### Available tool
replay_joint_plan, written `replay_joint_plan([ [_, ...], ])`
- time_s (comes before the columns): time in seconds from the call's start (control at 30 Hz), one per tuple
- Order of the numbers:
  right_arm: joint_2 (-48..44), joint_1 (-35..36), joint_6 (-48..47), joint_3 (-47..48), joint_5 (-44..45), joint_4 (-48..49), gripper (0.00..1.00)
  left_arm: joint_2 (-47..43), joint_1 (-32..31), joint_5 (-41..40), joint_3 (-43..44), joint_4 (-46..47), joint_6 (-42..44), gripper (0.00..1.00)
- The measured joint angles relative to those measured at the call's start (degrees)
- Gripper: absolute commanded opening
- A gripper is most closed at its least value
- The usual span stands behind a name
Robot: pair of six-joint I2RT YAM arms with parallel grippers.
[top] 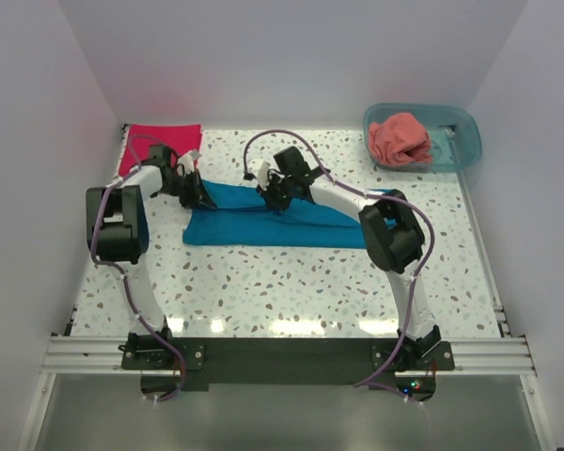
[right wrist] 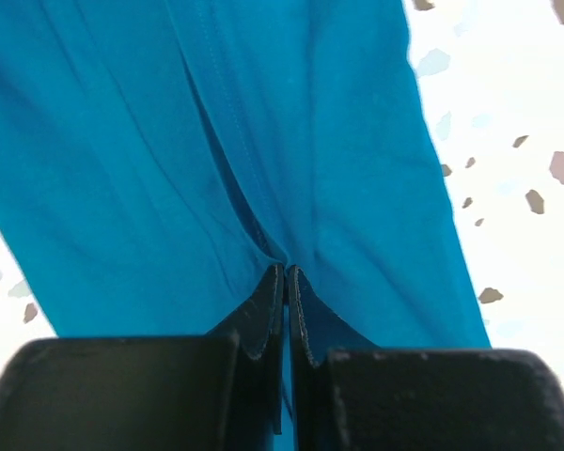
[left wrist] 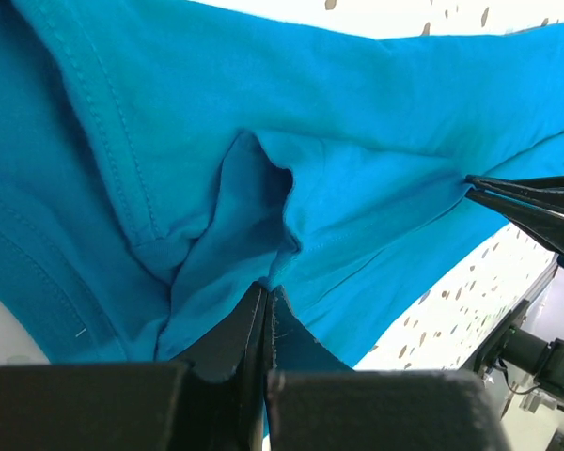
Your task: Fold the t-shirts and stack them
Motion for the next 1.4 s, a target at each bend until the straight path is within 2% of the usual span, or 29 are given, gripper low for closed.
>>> replay_joint_plan([
  [0.07,0.0,0.0,-0.9,0.4,-1.0,-1.3,0.02,0.0,0.0,-0.2,0.0,-0.7,1.0,0.14],
  [0.13,0.0,0.0,-1.6,1.1,-2.2,-3.3,0.21,0.0,0.0,-0.3,0.0,-1.7,2.3,0.20],
  [0.17,0.0,0.0,-1.8,1.5,-2.4,-4.2,0.30,0.0,0.0,-0.5,0.0,-2.5,3.0,0.29],
  [0.2,0.0,0.0,-2.1,1.9,-2.7,-5.2,0.41,0.0,0.0,-0.7,0.0,-3.3,4.0,0.32],
  [0.3,-0.8,-0.2,-2.5,2.1,-3.3,-8.1,0.45,-0.7,0.0,-1.1,0.0,-5.5,6.3,0.39],
  [0.43,-3.4,-2.0,-2.0,2.1,-3.5,-13.0,0.40,-3.7,0.0,-1.6,0.0,-6.6,8.7,0.39],
  [0.53,-6.5,-6.2,-1.8,2.1,-3.5,-18.2,0.33,-6.4,-1.0,-2.9,0.2,-6.2,10.3,0.38],
  [0.63,-9.7,-12.3,-2.2,1.3,-3.0,-22.5,0.28,-7.4,-4.5,-5.5,1.5,-5.8,12.6,0.36],
  [0.8,-11.3,-21.8,-5.1,-0.6,-1.0,-28.9,0.31,-7.1,-12.9,-9.3,2.5,-5.0,14.6,0.35],
  [0.83,-11.3,-22.9,-6.0,-1.3,-0.4,-30.0,0.29,-6.8,-14.2,-9.5,2.6,-4.9,14.7,0.33],
  [0.87,-11.3,-23.6,-7.0,-2.2,-0.2,-31.1,0.22,-6.4,-15.2,-9.6,2.7,-4.9,14.7,0.31],
  [0.97,-11.3,-23.5,-9.4,-5.2,0.7,-33.1,0.08,-5.2,-16.6,-9.7,2.8,-4.9,15.1,0.27],
  [1.13,-11.8,-22.2,-10.1,-8.1,2.4,-35.1,0.05,-4.5,-19.7,-10.2,4.0,-4.6,17.0,0.21],
  [1.4,-17.2,-22.3,-6.4,-15.4,7.5,-34.4,0.00,-0.9,-31.6,-12.4,8.1,-3.1,20.7,0.17],
])
